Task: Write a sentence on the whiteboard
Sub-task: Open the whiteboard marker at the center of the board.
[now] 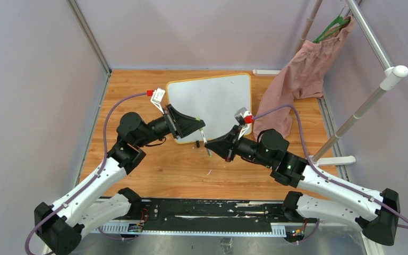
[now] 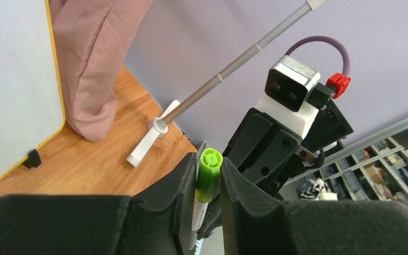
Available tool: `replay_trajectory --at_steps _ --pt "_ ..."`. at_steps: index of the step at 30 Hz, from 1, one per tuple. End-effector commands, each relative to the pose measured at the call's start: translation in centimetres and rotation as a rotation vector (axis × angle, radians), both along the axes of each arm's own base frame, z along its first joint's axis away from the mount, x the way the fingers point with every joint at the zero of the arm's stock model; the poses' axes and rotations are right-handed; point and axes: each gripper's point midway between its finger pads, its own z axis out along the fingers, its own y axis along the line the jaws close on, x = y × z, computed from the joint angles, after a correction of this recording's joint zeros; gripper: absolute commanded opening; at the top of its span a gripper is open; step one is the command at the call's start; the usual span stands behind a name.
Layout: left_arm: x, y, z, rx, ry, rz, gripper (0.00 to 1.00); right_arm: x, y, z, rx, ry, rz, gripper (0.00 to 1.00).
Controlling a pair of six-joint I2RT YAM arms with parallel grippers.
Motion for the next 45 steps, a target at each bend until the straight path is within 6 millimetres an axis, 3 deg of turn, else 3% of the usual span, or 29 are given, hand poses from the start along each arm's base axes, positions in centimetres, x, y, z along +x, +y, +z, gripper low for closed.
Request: replay_trajectory --at_steps 1,4,5,8,9,12,15,23,38,40,45 --pt "-1.1 0.0 2.0 -0.03 -0.057 -0.039 0.21 -0.2 0.1 3.0 0.05 -0.06 -0.003 0.0" --pt "-1.3 0.1 2.1 -0.032 -0.067 -0.038 0.04 -0.2 0.2 3.0 0.041 -0.056 0.001 0.0" --pt "-1.3 0.2 2.1 -0.032 -0.07 -0.038 0.0 -0.2 0.1 3.0 0.038 -0.051 0.001 0.05" --pt "-1.5 0.4 2.3 -0.035 -0.087 -0.03 0.0 -0.2 0.1 3.4 0.047 -0.035 -0.001 0.44" --pt "-1.6 0.5 2.4 -0.037 -0.093 -0.029 0.0 -0.3 0.2 3.7 0.055 -0.026 0.003 0.51" --pt "-2.0 0.8 2.9 -0.044 -0.117 -0.027 0.0 -1.0 0.9 4.5 0.071 -0.006 0.061 0.63" --pt "-2.5 1.1 3.4 -0.053 -0.145 -0.028 0.0 -1.6 2.0 5.4 0.102 0.026 0.123 0.65" --pt "-4.4 2.1 4.7 -0.082 -0.223 -0.044 0.0 -2.8 3.6 8.0 0.214 0.073 0.237 0.54" --pt "-5.3 2.7 4.9 -0.084 -0.27 -0.045 0.0 -2.9 4.6 9.5 0.291 0.113 0.281 0.46" --pt "-5.3 2.7 4.9 -0.084 -0.27 -0.043 0.0 -3.0 4.7 9.5 0.289 0.116 0.29 0.38" --pt "-5.3 3.0 5.7 -0.098 -0.288 -0.026 0.0 -3.2 4.6 8.8 0.272 0.123 0.296 0.01"
